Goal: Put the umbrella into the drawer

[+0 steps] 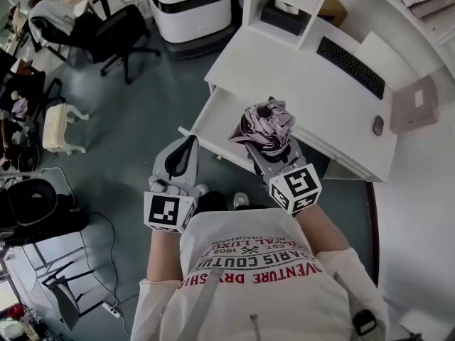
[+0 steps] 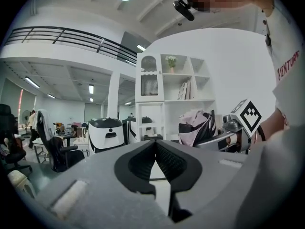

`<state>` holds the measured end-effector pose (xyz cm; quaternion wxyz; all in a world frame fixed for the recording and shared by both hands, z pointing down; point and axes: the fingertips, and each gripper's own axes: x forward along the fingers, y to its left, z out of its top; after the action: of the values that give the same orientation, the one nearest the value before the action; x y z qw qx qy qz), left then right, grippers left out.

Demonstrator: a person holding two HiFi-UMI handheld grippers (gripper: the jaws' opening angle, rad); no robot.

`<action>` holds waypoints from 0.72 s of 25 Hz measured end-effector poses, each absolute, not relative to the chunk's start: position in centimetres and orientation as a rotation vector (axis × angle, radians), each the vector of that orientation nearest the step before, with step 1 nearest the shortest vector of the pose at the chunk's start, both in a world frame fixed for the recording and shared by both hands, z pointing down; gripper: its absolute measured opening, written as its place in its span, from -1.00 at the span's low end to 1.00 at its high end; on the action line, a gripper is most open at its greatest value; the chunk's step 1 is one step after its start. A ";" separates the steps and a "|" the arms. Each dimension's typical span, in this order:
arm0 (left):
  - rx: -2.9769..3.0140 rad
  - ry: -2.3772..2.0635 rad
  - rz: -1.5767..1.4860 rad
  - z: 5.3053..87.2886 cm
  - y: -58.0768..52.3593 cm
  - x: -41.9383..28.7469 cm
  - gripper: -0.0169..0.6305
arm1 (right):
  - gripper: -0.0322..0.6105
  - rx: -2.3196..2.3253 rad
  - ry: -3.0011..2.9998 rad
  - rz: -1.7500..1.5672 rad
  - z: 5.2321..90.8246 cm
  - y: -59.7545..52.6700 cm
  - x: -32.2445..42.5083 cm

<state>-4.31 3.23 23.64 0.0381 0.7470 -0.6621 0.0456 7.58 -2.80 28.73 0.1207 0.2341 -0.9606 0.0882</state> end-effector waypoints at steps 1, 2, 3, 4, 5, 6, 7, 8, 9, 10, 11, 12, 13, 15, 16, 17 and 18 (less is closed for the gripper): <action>2.301 -2.015 0.138 24.0 2.3 -4.7 -0.93 | -0.29 0.697 -2.793 0.265 29.2 -3.4 7.3; 2.313 -1.994 0.134 24.5 1.4 -5.0 -0.93 | -0.29 0.711 -2.779 0.274 29.7 -4.1 7.1; 2.328 -1.966 0.133 24.8 0.4 -5.4 -0.93 | -0.29 0.726 -2.763 0.283 30.2 -4.7 6.8; 2.347 -1.933 0.135 25.1 -0.7 -5.7 -0.93 | -0.29 0.744 -2.745 0.295 30.7 -5.3 6.5; 2.368 -1.894 0.140 25.5 -1.9 -5.9 -0.93 | -0.29 0.765 -2.724 0.309 31.3 -5.9 6.3; 2.389 -1.850 0.146 25.9 -3.0 -6.1 -0.93 | -0.29 0.790 -2.700 0.326 31.9 -6.5 6.1; 2.411 -1.804 0.149 26.4 -4.1 -6.3 -0.93 | -0.29 0.819 -2.676 0.343 32.5 -7.1 5.8; 2.433 -1.756 0.153 26.8 -5.2 -6.6 -0.93 | -0.29 0.849 -2.651 0.358 33.2 -7.6 5.5; 2.453 -1.710 0.160 27.1 -6.2 -6.9 -0.93 | -0.29 0.879 -2.628 0.371 33.8 -8.2 5.0; 2.472 -1.668 0.167 27.3 -7.2 -7.4 -0.93 | -0.29 0.904 -2.608 0.383 34.5 -8.7 4.5; 2.490 -1.629 0.172 27.6 -8.2 -7.8 -0.93 | -0.29 0.924 -2.590 0.394 35.1 -9.4 3.9; 2.507 -1.594 0.174 27.9 -9.1 -8.2 -0.93 | -0.29 0.940 -2.574 0.406 35.7 -10.0 3.3; 2.524 -1.560 0.172 28.3 -9.9 -8.6 -0.93 | -0.29 0.952 -2.562 0.417 36.3 -10.5 2.8; 2.556 -1.490 0.166 29.2 -11.5 -9.3 -0.93 | -0.29 0.962 -2.539 0.428 37.7 -11.4 1.8; 2.572 -1.452 0.165 29.8 -12.1 -9.5 -0.93 | -0.29 0.956 -2.523 0.426 38.5 -11.6 1.3; 2.587 -1.412 0.164 30.5 -12.6 -9.8 -0.93 | -0.28 0.941 -2.503 0.420 39.4 -11.6 0.8; 2.602 -1.370 0.164 31.2 -13.0 -9.9 -0.93 | -0.28 0.921 -2.478 0.414 40.4 -11.5 0.4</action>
<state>-9.93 -13.03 31.19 0.0979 0.8793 -0.4628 0.0554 0.37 -11.53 40.44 0.2307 0.3347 -0.9012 0.1504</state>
